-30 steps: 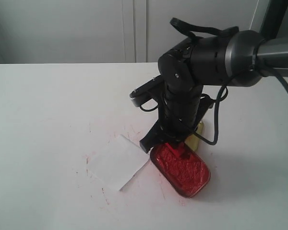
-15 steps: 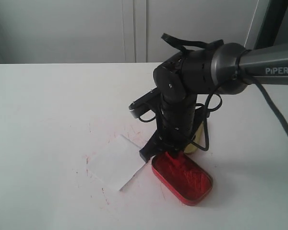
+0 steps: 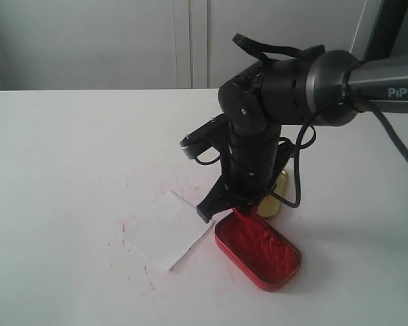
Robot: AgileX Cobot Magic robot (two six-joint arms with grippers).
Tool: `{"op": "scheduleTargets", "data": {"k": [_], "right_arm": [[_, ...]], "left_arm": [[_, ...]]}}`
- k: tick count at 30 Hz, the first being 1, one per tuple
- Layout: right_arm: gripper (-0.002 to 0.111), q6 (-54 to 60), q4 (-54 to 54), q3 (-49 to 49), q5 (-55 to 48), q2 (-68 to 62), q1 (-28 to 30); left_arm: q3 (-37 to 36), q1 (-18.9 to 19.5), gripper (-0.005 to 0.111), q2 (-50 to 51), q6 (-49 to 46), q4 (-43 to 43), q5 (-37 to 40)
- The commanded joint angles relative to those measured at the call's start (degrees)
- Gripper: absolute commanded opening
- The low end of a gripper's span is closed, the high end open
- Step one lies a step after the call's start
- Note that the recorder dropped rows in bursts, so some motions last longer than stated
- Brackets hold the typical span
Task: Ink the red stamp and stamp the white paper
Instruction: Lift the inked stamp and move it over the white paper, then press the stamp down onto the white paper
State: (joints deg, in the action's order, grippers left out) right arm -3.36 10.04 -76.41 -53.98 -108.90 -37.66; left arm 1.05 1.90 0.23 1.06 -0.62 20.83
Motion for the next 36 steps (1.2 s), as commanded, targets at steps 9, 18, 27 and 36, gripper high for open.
{"op": "scheduleTargets", "data": {"k": [9,18,27,36], "right_arm": [[0.0,0.77,-3.38,-4.19,-1.02,1.68,0.42],[0.0,3.36,-10.04,-7.82,-2.98,-1.19,-0.94],[0.0,3.36,-11.14,-15.98,-5.25,-7.34,-6.06],[0.0,3.36,-13.04,-28.53,-10.93,-17.45,-7.6]], "left_arm": [[-0.43,-0.55,0.0,-0.23,0.17,0.17,0.0],[-0.43,-0.55,0.0,-0.23,0.17,0.17,0.0],[-0.43,-0.55,0.0,-0.23,0.17,0.17,0.0],[-0.43,-0.55,0.0,-0.23,0.17,0.17,0.0]]}}
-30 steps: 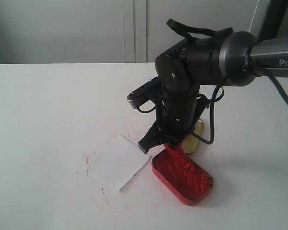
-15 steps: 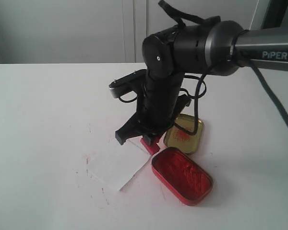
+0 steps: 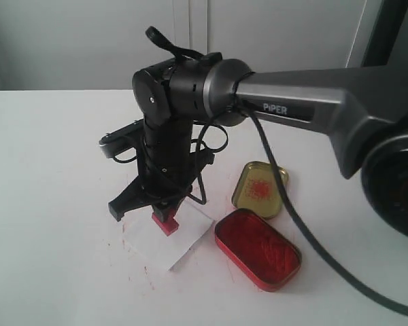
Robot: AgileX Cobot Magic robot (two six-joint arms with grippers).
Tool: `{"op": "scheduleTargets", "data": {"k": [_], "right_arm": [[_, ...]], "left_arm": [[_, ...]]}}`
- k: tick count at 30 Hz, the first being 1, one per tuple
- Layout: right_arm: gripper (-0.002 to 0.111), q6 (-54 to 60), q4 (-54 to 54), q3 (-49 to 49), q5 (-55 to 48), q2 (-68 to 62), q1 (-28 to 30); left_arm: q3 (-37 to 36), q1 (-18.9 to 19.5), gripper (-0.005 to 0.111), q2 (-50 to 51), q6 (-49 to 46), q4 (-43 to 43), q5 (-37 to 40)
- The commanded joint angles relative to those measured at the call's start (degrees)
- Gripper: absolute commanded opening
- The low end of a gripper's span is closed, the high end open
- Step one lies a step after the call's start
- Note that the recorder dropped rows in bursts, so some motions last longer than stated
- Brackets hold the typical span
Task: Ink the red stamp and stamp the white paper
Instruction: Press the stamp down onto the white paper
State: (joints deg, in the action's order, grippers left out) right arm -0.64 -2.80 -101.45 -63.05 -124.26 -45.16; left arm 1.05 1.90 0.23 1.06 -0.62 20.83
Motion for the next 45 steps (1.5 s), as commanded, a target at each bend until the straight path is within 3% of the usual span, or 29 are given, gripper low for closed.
{"op": "scheduleTargets", "data": {"k": [1,12,45], "right_arm": [[0.0,0.64,-0.2,-4.13,-2.13,-2.51,-0.1],[0.0,0.64,2.8,-8.17,-5.64,-5.29,0.04],[0.0,0.64,3.39,-8.3,-6.03,-18.51,0.04]], "left_arm": [[-0.43,-0.55,0.0,-0.23,0.17,0.17,0.0],[-0.43,-0.55,0.0,-0.23,0.17,0.17,0.0],[-0.43,-0.55,0.0,-0.23,0.17,0.17,0.0]]}}
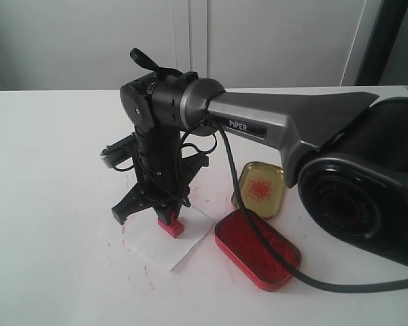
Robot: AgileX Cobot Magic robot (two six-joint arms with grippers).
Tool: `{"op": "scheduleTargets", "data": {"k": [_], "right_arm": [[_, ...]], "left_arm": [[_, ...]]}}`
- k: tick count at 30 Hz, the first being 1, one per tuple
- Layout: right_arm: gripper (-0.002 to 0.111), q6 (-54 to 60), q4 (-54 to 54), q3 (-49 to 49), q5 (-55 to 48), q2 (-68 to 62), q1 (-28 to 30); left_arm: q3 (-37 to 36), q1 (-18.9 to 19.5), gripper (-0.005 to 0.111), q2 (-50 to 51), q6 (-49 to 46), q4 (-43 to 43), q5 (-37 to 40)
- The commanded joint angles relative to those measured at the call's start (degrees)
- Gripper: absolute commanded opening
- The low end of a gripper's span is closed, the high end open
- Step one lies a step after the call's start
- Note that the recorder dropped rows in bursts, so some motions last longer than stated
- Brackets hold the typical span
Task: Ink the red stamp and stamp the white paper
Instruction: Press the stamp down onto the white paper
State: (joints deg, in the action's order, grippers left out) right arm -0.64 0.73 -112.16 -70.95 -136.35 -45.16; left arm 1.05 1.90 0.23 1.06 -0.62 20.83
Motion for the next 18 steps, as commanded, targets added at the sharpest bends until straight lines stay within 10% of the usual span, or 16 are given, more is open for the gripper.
{"op": "scheduleTargets", "data": {"k": [1,18], "right_arm": [[0.0,0.64,-0.14,2.41,2.01,-6.56,0.04],[0.0,0.29,-1.25,2.52,3.27,-8.15,0.11]], "left_arm": [[-0.43,-0.55,0.0,-0.23,0.17,0.17,0.0],[-0.43,-0.55,0.0,-0.23,0.17,0.17,0.0]]}}
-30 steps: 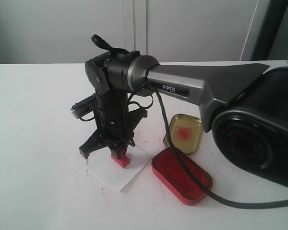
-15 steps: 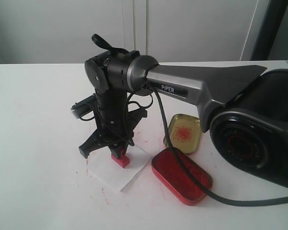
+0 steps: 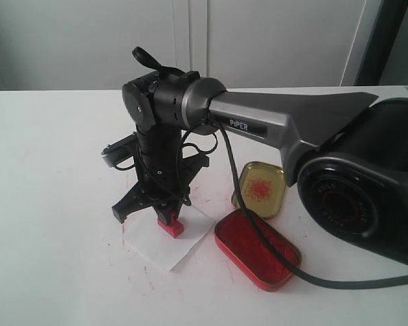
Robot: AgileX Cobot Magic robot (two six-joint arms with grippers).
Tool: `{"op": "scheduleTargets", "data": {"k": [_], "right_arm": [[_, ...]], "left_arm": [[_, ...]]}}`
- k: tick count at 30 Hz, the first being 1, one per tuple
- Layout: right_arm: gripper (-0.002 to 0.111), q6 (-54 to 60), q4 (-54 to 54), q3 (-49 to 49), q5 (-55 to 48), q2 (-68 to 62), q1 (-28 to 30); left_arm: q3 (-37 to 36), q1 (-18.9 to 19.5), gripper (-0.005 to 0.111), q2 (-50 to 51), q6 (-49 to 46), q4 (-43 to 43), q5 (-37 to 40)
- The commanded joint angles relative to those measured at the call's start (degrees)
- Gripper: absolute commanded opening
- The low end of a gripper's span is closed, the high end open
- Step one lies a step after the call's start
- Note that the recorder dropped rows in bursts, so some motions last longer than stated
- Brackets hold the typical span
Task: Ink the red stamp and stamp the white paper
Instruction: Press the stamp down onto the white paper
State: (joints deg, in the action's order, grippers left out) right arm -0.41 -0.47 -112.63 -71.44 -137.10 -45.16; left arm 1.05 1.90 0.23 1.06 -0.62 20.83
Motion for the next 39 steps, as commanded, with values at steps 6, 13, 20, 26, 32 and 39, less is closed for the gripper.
{"op": "scheduleTargets", "data": {"k": [6,13,20,26,32,39], "right_arm": [[0.0,0.41,-1.4,2.99,2.87,-7.4,0.01],[0.0,-1.13,0.47,2.99,2.53,-7.19,0.12],[0.0,-1.52,1.73,2.99,4.79,-3.75,0.12],[0.0,-1.52,1.98,2.99,5.02,-1.08,0.12],[0.0,-1.52,2.25,2.99,5.02,1.2,0.12],[0.0,-1.8,3.22,2.99,2.45,3.1,0.12]], "left_arm": [[-0.43,-0.55,0.0,-0.23,0.17,0.17,0.0],[-0.43,-0.55,0.0,-0.23,0.17,0.17,0.0],[-0.43,-0.55,0.0,-0.23,0.17,0.17,0.0],[-0.43,-0.55,0.0,-0.23,0.17,0.17,0.0],[-0.43,-0.55,0.0,-0.23,0.17,0.17,0.0],[-0.43,-0.55,0.0,-0.23,0.17,0.17,0.0]]}}
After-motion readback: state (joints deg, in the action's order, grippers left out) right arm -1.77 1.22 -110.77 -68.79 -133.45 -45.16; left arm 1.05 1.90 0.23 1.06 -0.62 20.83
